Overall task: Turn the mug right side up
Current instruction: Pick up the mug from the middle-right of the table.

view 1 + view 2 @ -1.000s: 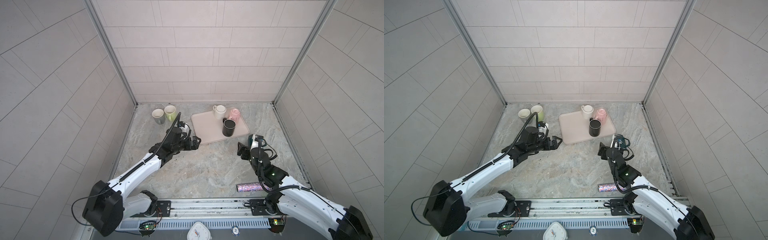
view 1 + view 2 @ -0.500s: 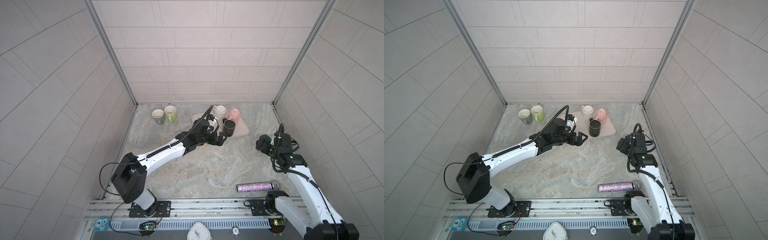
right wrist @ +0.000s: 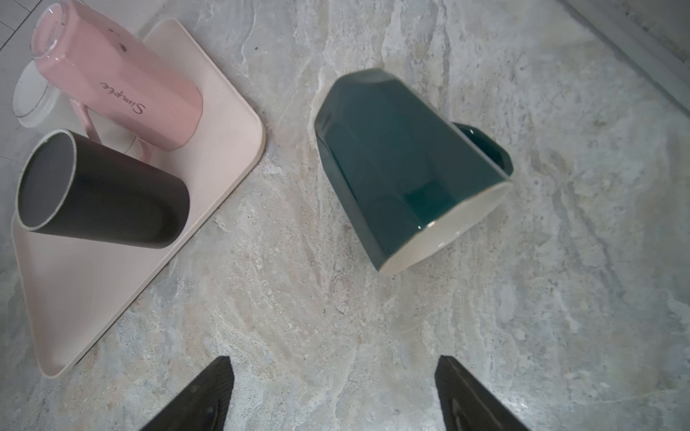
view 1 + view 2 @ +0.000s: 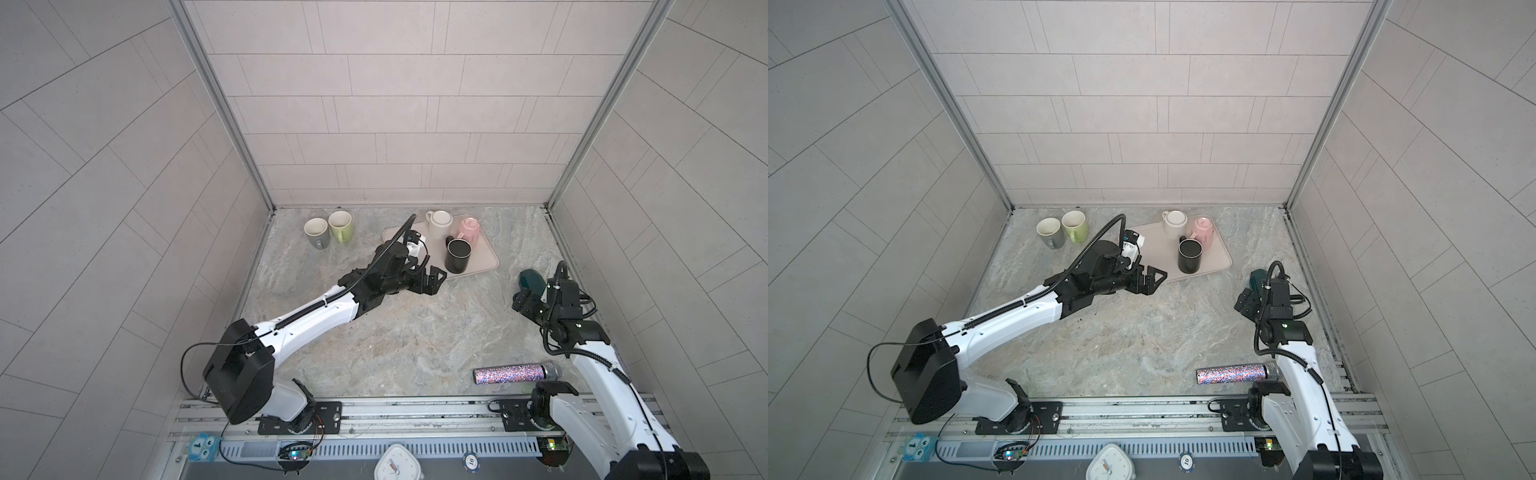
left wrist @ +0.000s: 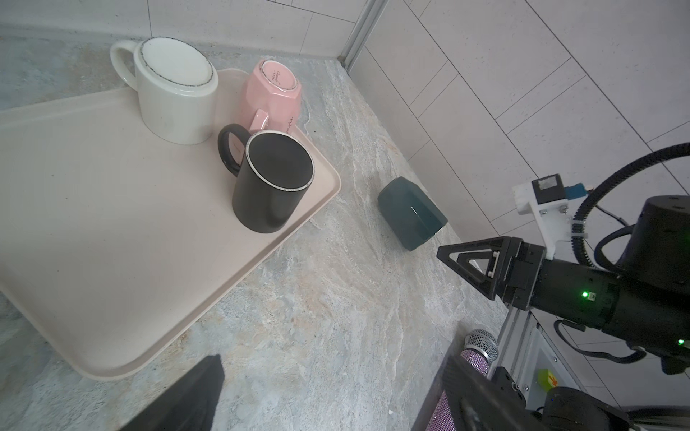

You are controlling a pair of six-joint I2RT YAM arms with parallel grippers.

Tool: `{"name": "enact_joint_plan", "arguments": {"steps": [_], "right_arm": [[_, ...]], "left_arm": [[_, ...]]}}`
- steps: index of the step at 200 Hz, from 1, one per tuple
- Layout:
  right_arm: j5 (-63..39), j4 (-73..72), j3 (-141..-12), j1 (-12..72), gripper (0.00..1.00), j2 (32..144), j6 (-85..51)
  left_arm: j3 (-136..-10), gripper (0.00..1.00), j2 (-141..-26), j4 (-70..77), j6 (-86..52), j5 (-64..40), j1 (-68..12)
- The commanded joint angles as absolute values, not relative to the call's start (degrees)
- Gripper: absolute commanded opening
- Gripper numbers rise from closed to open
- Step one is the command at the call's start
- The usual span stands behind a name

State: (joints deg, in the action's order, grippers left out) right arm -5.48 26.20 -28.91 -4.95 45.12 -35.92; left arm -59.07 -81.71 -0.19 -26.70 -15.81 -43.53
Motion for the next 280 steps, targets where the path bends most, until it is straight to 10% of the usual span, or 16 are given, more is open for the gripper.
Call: {"name": "enact_joint_plan", "arguments": {"steps": [1,73,280], "right_arm": [[-2.9,25.1,-26.6,-5.4,0.83,40.7,-39.9],[-5.3,13.7,-25.2,-5.7,0.44,47.7,-40.5],[0.6,1.5,-25.9,-6.9,0.41,59.9,-37.5]], "left_arm": [[-56.7,0.97,-78.9,1.8,-25.9,-14.8,-43.5],[-54.7,0.98,-77.7,1.9,-25.6,-14.5,-43.5],[-55.2,0.98,-78.3,-0.8,-22.9,-12.0,-43.4]]}}
